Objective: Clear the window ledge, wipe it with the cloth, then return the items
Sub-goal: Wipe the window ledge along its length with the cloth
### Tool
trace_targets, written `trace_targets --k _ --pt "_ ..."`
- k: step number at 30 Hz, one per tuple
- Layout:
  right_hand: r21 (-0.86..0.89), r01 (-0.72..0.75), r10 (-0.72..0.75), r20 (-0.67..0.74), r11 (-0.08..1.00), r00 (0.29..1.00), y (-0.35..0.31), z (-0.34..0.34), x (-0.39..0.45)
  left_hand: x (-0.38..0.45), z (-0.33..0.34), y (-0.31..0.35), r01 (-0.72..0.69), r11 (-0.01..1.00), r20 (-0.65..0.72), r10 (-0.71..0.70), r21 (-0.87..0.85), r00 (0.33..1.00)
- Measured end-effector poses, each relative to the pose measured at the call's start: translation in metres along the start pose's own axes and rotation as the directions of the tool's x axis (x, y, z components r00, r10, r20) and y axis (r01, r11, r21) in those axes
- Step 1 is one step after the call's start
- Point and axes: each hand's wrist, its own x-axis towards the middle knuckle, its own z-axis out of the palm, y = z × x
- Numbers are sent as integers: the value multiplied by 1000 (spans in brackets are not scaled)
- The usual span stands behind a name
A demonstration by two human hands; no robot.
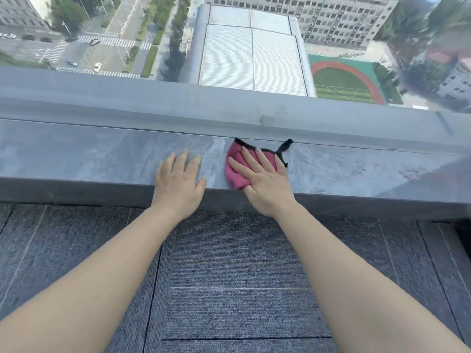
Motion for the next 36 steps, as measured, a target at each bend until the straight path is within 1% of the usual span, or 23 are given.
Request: trace_targets --k 1,2,4,7,10,11,12,13,15,17,19,21,23,25,26,28,30,32,34,35,36 --pt "-8 -12 12 5 1000 1000 11 0 -6 0 1 4 -10 1000 -2 10 -2 1000" --pt "-16 -55 55 6 998 998 22 -1 -12 -1 3 8 -23 1000 -1 23 -3 1000" --pt "-19 -222 222 0 975 975 45 -3 -22 1 5 17 -50 999 8 49 6 999" --pt "28 -467 467 15 884 884 58 -7 -21 4 9 27 -68 997 34 67 37 997" --pt "129 -608 610 26 783 792 43 -10 2 5 9 26 -74 996 46 72 50 996" --pt "151 -625 628 33 766 778 35 -10 11 5 9 24 -81 995 50 79 51 996" --pt "156 -619 622 36 770 782 26 -10 19 4 8 23 -87 995 54 84 51 995" --pt "144 -590 593 31 794 805 18 -9 23 4 8 22 -91 995 56 88 51 995" --pt "92 -452 454 2 887 891 8 -5 24 5 7 23 -90 994 52 87 54 995" --pt "27 -231 231 -10 973 973 10 -1 14 4 8 26 -74 995 44 72 59 996" --pt "-11 -59 59 -15 998 998 23 -2 0 3 9 32 -61 996 23 59 61 998" --pt "-13 -7 7 -12 1000 1000 41 -5 -13 3 12 43 -72 995 14 72 62 997" --pt "-26 -48 48 -9 999 999 62 -6 -26 3 16 56 -93 994 20 92 62 996" --pt "-42 -171 171 -16 984 985 86 -7 -38 5 19 71 -117 991 34 115 61 993" --pt "-33 -258 257 -22 966 966 98 -8 -43 7 22 78 -134 989 40 132 66 990" --pt "13 -428 428 -18 904 904 118 -10 -46 10 26 92 -164 984 52 160 76 986" --pt "60 -550 551 -3 833 835 127 -13 -42 12 31 103 -182 981 54 178 71 983" --pt "110 -627 630 8 771 776 126 -16 -30 14 34 109 -193 978 52 189 75 981" --pt "156 -672 678 19 724 735 120 -19 -15 15 37 113 -194 977 45 190 90 981" --pt "170 -678 685 25 715 728 115 -20 -8 15 38 114 -190 978 39 187 89 982" --pt "170 -669 675 24 724 737 111 -20 -3 14 39 116 -186 979 29 184 82 983"
